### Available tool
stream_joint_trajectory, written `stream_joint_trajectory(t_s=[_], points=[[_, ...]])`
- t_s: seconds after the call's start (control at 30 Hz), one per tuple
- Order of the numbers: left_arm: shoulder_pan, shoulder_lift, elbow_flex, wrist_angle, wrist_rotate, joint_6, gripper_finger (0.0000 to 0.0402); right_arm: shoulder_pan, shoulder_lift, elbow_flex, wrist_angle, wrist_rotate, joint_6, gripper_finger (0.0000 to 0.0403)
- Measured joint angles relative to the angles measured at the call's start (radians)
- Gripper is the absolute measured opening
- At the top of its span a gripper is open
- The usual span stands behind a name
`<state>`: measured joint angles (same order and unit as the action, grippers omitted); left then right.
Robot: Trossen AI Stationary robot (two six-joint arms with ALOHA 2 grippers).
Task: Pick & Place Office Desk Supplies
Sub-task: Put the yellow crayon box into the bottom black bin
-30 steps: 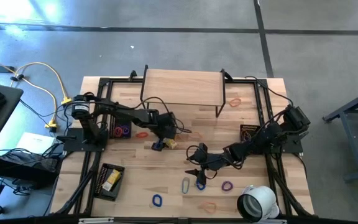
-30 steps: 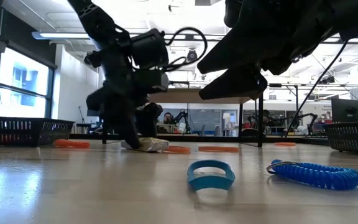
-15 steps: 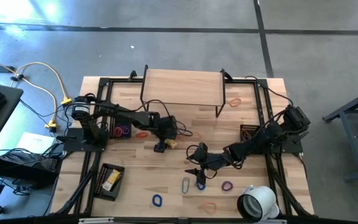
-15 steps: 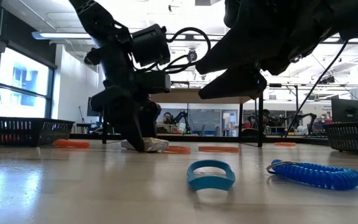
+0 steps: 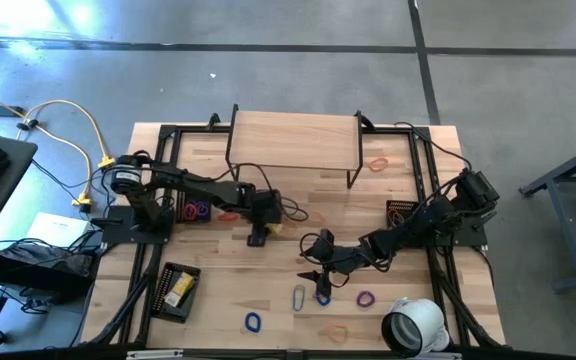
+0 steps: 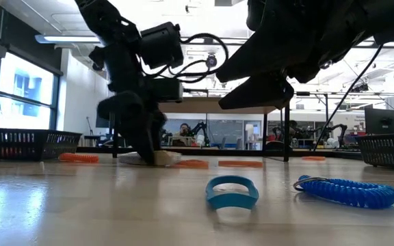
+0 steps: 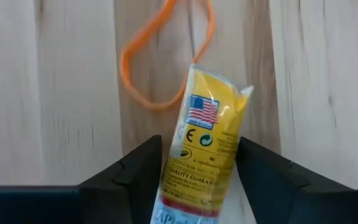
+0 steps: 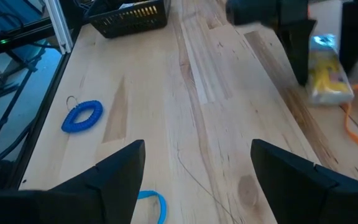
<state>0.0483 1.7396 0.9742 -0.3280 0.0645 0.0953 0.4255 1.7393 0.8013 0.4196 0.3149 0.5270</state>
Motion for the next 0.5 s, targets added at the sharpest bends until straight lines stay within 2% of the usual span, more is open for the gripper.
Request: stream_joint_trajectory(t_s=[0.1,0.27,0.33,0.4,0.5], points=[[-0.004,-0.049,0.006,-0.072,-0.025,-0.070,0.0177,0.000,0.000,0.000,-0.004,0.000,0.000,0.0282],[-0.032,-0.156,0.051,-0.321,-0.089,-0.210,0.0154,0.000,0.000,0.000,-0.004,0.000,-0.008,0.0282],[-0.051,-0.206,0.059,-0.363,-0.092,-0.245,0.0148,0.000,0.000,0.000,-0.004,0.000,-0.012,0.0282],[-0.071,-0.240,0.061,-0.366,-0.105,-0.240,0.0145,0.000,0.000,0.000,-0.001,0.000,-0.027,0.0282],[-0.096,-0.259,0.061,-0.346,-0.128,-0.146,0.0144,-0.003,0.000,0.000,0.009,0.004,-0.037,0.0282]])
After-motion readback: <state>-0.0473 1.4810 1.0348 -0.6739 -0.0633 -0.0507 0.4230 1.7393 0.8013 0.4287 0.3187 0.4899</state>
